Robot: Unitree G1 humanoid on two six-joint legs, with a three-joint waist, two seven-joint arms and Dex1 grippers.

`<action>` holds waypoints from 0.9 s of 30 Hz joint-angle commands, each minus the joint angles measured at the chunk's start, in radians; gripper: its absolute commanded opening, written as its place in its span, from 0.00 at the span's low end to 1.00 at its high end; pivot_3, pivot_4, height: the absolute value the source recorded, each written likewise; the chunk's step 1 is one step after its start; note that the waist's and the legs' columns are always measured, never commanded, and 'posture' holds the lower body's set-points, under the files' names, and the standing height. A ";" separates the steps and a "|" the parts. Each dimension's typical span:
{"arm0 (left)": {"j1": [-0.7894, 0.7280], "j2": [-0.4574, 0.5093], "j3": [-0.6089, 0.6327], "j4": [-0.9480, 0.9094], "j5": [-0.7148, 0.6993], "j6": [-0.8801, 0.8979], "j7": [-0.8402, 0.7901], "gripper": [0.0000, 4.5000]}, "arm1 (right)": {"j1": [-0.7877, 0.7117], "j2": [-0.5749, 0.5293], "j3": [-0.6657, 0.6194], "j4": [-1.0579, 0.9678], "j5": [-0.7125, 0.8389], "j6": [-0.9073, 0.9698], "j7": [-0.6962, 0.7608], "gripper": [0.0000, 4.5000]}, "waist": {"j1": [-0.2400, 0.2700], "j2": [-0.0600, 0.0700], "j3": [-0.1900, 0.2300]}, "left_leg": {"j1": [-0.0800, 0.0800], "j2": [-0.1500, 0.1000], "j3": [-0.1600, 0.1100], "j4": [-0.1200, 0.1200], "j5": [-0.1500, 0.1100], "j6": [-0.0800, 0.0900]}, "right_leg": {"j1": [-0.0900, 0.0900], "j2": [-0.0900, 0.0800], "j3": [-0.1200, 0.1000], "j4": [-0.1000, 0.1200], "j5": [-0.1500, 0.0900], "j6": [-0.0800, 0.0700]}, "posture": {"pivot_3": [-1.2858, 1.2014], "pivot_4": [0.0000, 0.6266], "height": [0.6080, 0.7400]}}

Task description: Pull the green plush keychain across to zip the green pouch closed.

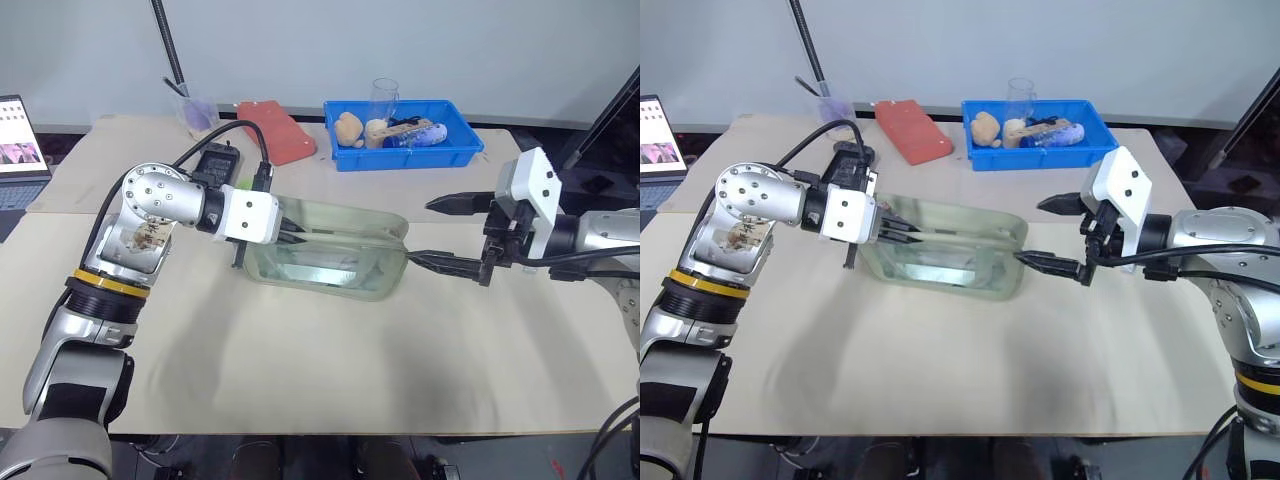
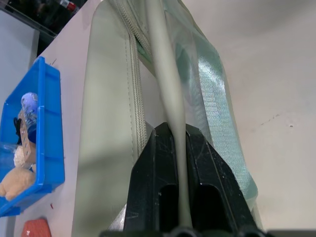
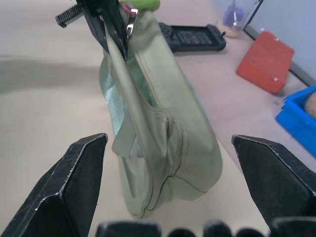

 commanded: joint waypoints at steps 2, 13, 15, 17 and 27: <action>0.011 0.015 0.034 -0.062 -0.006 0.066 0.030 0.21 | -0.049 -0.007 0.012 0.028 -0.024 -0.052 0.020 1.00 | 0.001 0.000 0.000 | 0.000 0.000 0.000 0.000 0.000 0.000 | 0.000 0.000 0.000 0.000 0.000 0.000 | 0.52 0.24 1.00; 0.000 0.022 0.141 -0.359 -0.336 0.509 0.006 0.99 | -0.052 0.030 0.123 0.142 -0.166 -0.194 0.056 1.00 | 0.002 0.000 0.000 | -0.001 0.000 0.000 0.003 0.000 0.000 | 0.000 0.000 0.000 0.001 0.000 0.000 | 0.52 0.24 1.00; -0.001 0.035 0.141 -0.406 -0.373 0.567 0.000 0.99 | -0.062 0.050 0.141 0.165 -0.186 -0.207 0.055 1.00 | 0.002 0.000 0.000 | -0.001 0.000 0.000 0.003 0.000 0.000 | 0.000 0.000 0.000 0.001 0.000 0.000 | 0.52 0.24 1.00; -0.001 0.044 0.137 -0.437 -0.387 0.598 0.003 1.00 | -0.073 0.070 0.157 0.192 -0.206 -0.224 0.054 0.94 | 0.002 0.000 0.000 | -0.001 0.000 0.000 0.004 0.000 0.000 | 0.000 0.000 0.000 0.002 0.000 0.000 | 0.52 0.24 1.00; 0.041 0.104 0.183 -0.484 -0.407 0.687 0.072 1.00 | -0.099 0.141 0.195 0.284 -0.272 -0.311 0.073 0.20 | 0.003 0.000 0.000 | -0.001 0.000 0.000 0.006 0.000 0.000 | 0.000 0.000 0.000 0.004 0.000 0.000 | 0.52 0.24 1.00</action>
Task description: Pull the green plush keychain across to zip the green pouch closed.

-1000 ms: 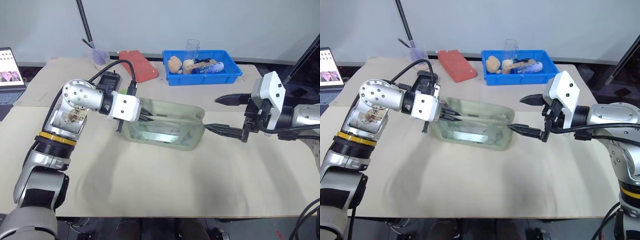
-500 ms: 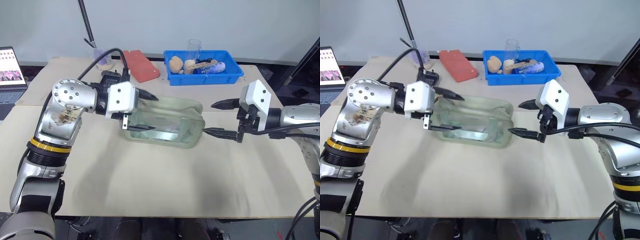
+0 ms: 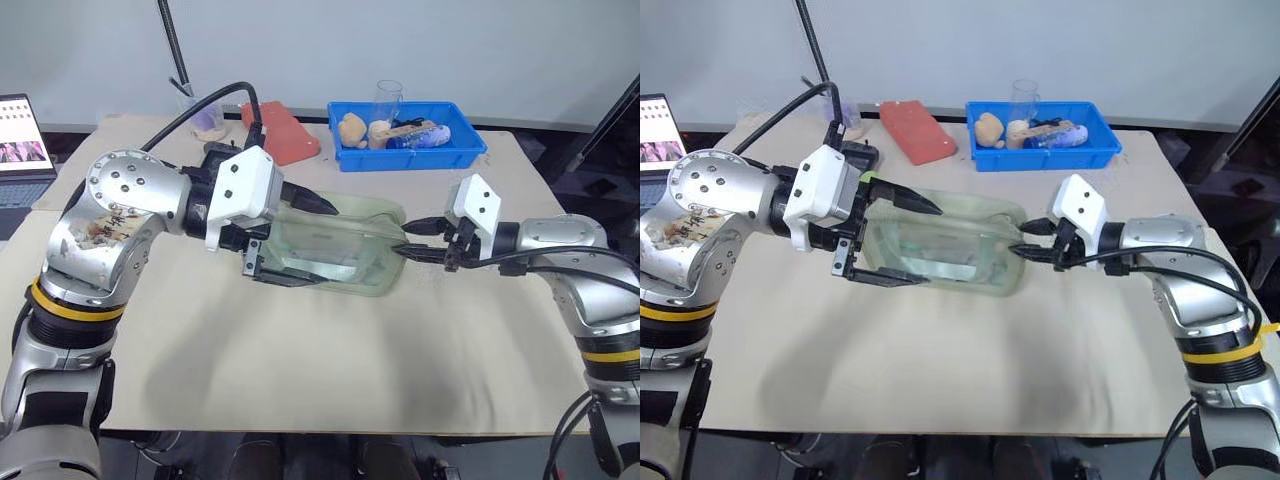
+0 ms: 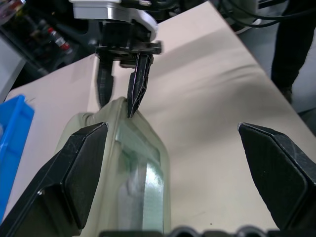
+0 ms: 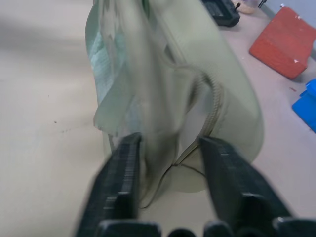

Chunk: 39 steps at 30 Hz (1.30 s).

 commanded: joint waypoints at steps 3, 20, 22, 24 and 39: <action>0.034 0.066 0.102 -0.004 -0.008 0.058 0.071 1.00 | -0.040 0.008 -0.023 0.019 -0.009 -0.059 0.030 0.01 | 0.000 0.000 0.000 | 0.000 0.000 0.000 0.000 0.000 0.000 | 0.000 0.000 0.000 0.002 0.000 0.000 | 0.52 0.24 1.00; 0.259 0.033 0.431 0.187 -0.026 0.196 0.449 1.00 | -0.075 0.030 0.002 0.101 -0.065 -0.136 0.107 0.01 | 0.002 0.000 0.000 | 0.002 0.000 0.000 0.000 0.000 0.000 | 0.000 0.000 0.000 0.004 -0.001 -0.002 | 0.52 0.24 1.00; 0.266 0.009 0.443 0.213 -0.040 0.202 0.476 1.00 | -0.074 0.032 0.001 0.095 -0.069 -0.134 0.107 0.01 | 0.002 0.000 0.000 | 0.001 0.000 0.001 0.000 0.000 0.000 | 0.000 0.000 0.000 0.005 -0.001 -0.002 | 0.52 0.24 1.00; 0.271 -0.003 0.447 0.230 -0.047 0.204 0.489 1.00 | -0.071 0.032 -0.003 0.086 -0.068 -0.127 0.109 0.01 | 0.001 0.000 0.000 | 0.002 0.000 0.001 0.000 0.000 -0.001 | -0.001 0.000 0.000 0.005 -0.001 -0.002 | 0.52 0.24 1.00; 0.192 -0.135 0.336 0.421 0.030 0.080 0.562 1.00 | -0.069 0.037 -0.008 0.083 -0.065 -0.111 0.113 0.01 | 0.001 0.000 0.000 | 0.001 0.000 0.001 0.000 0.000 -0.001 | -0.001 0.000 0.000 0.004 0.000 -0.001 | 0.52 0.24 1.00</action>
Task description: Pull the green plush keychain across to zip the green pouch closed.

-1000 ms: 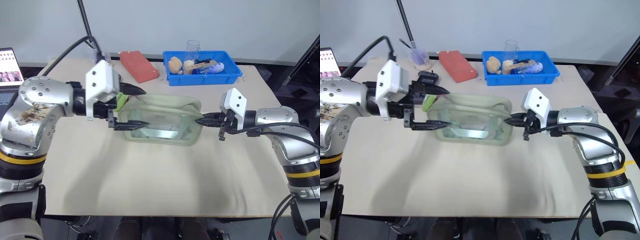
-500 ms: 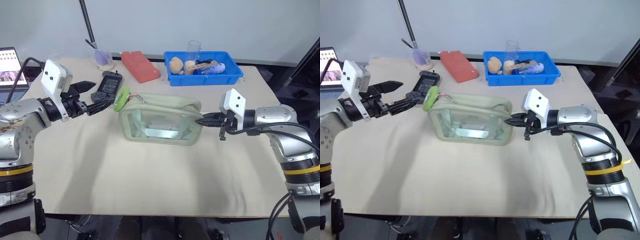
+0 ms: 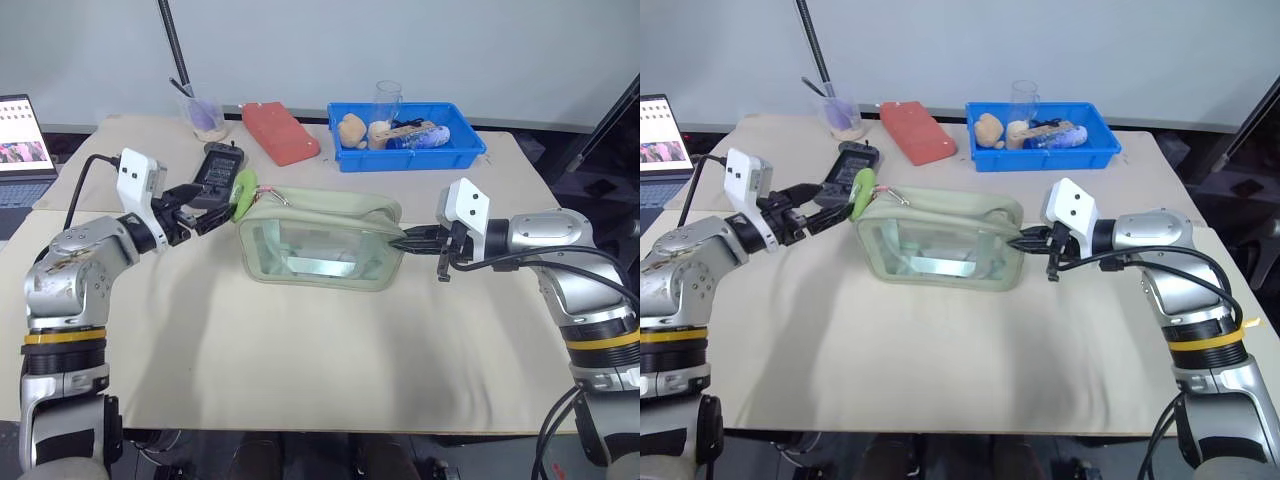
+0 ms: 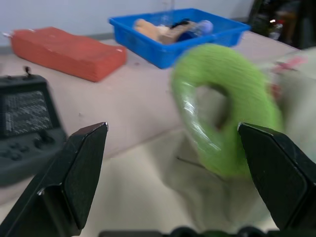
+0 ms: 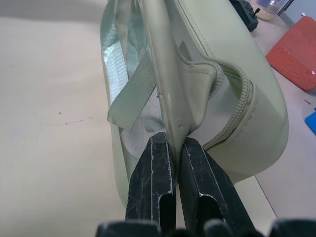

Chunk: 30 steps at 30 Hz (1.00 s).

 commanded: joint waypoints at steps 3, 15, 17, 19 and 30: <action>-0.019 -0.011 -0.027 0.022 0.012 -0.039 -0.023 1.00 | -0.014 -0.007 -0.021 -0.030 0.013 0.004 0.011 0.01 | -0.001 0.000 0.000 | 0.000 0.000 0.000 0.000 0.000 0.000 | 0.000 0.000 0.000 0.000 0.000 0.000 | 0.52 0.24 1.00; -0.019 -0.018 -0.056 0.008 -0.018 -0.027 -0.106 0.27 | -0.021 -0.006 -0.025 -0.022 0.005 0.002 0.006 0.00 | -0.001 0.000 0.000 | 0.000 0.000 0.000 0.000 0.000 0.000 | 0.000 0.000 0.000 0.000 0.000 0.000 | 0.52 0.24 1.00; -0.022 -0.014 -0.049 0.012 -0.019 -0.029 -0.104 0.04 | -0.021 -0.004 -0.025 -0.019 0.004 0.000 0.004 0.00 | -0.001 0.000 0.000 | 0.000 0.000 0.000 0.000 0.000 0.000 | 0.000 0.000 0.000 0.000 0.000 0.000 | 0.52 0.24 1.00; -0.028 -0.013 -0.038 0.013 -0.025 -0.025 -0.098 0.01 | -0.020 -0.002 -0.023 -0.015 0.002 -0.003 0.002 0.00 | -0.001 0.000 0.000 | 0.000 0.000 0.000 0.000 0.000 0.000 | 0.000 0.000 0.000 0.000 0.000 0.000 | 0.52 0.24 1.00; -0.194 0.016 -0.100 -0.147 -0.112 0.119 -0.139 0.01 | -0.023 0.004 -0.022 -0.003 -0.004 -0.013 -0.008 0.00 | 0.001 0.000 0.000 | -0.001 -0.001 0.000 0.000 0.000 0.000 | 0.000 0.000 0.000 -0.001 0.000 0.000 | 0.52 0.24 1.00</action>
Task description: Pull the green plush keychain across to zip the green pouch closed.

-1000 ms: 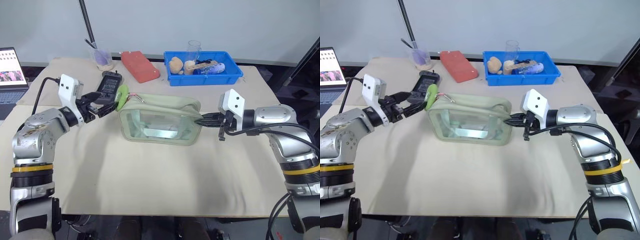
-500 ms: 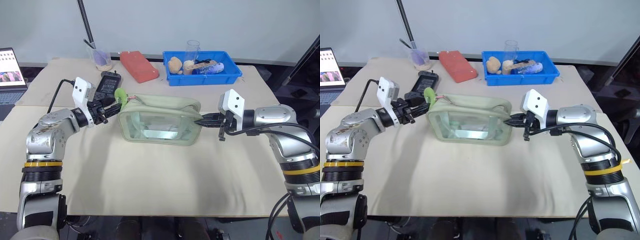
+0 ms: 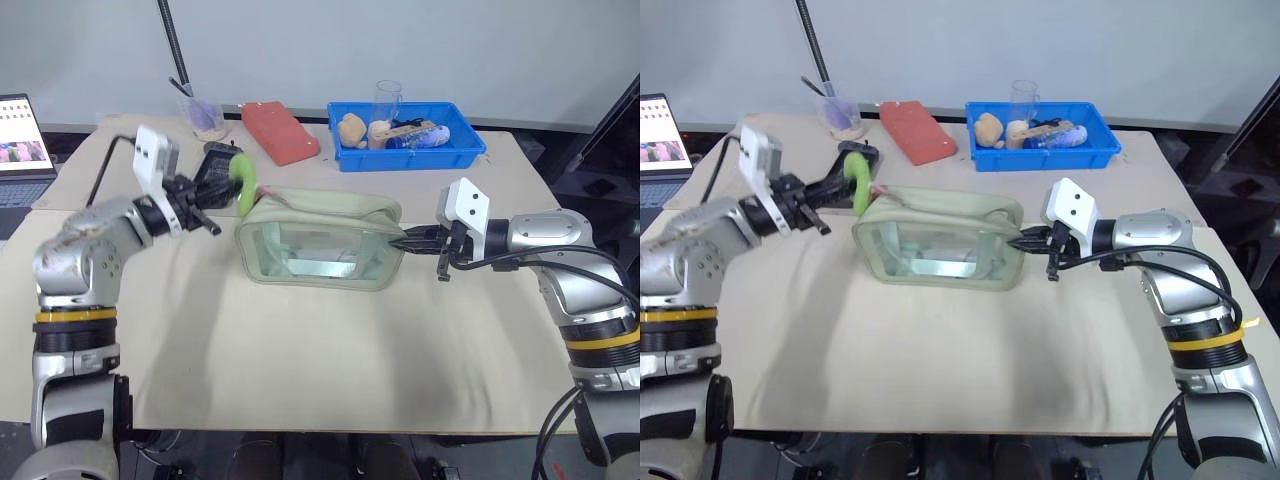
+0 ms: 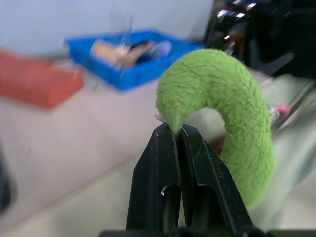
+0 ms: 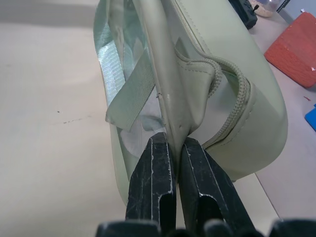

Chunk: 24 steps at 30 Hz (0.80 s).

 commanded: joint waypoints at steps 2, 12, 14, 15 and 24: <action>-0.056 0.019 -0.149 -0.112 0.049 -0.027 -0.068 0.01 | -0.020 0.003 -0.020 -0.010 -0.004 -0.022 -0.007 0.00 | -0.001 0.000 0.000 | 0.000 0.000 0.000 0.000 0.000 0.000 | 0.000 0.000 0.000 0.000 0.000 0.000 | 0.52 0.24 1.00; -0.102 -0.002 -0.244 0.000 0.169 -0.166 -0.118 0.31 | 0.005 0.002 -0.028 -0.045 -0.002 -0.007 -0.022 0.00 | -0.004 0.000 0.000 | 0.001 0.000 0.000 0.000 0.000 0.000 | 0.000 0.001 0.000 0.001 0.000 0.000 | 0.52 0.24 1.00; -0.117 0.004 -0.227 -0.002 0.161 -0.156 -0.122 0.49 | 0.009 0.002 -0.030 -0.047 -0.001 -0.005 -0.026 0.00 | -0.003 0.000 0.000 | 0.001 0.000 0.000 0.000 0.000 0.000 | 0.000 0.000 0.000 0.001 0.000 0.000 | 0.52 0.24 1.00; -0.122 0.010 -0.219 -0.007 0.157 -0.148 -0.128 0.57 | 0.010 0.002 -0.031 -0.048 -0.001 -0.005 -0.028 0.00 | -0.003 0.000 0.000 | 0.000 0.000 0.000 0.000 0.000 0.000 | 0.000 0.000 0.000 0.000 0.000 0.000 | 0.52 0.24 1.00; -0.045 0.200 -0.108 -0.150 0.095 -0.044 -0.209 0.99 | 0.000 0.006 -0.025 -0.028 -0.006 -0.012 -0.028 0.00 | -0.008 0.000 0.000 | 0.000 0.001 0.000 0.000 0.000 0.000 | -0.001 0.000 0.000 0.001 0.000 0.000 | 0.52 0.24 1.00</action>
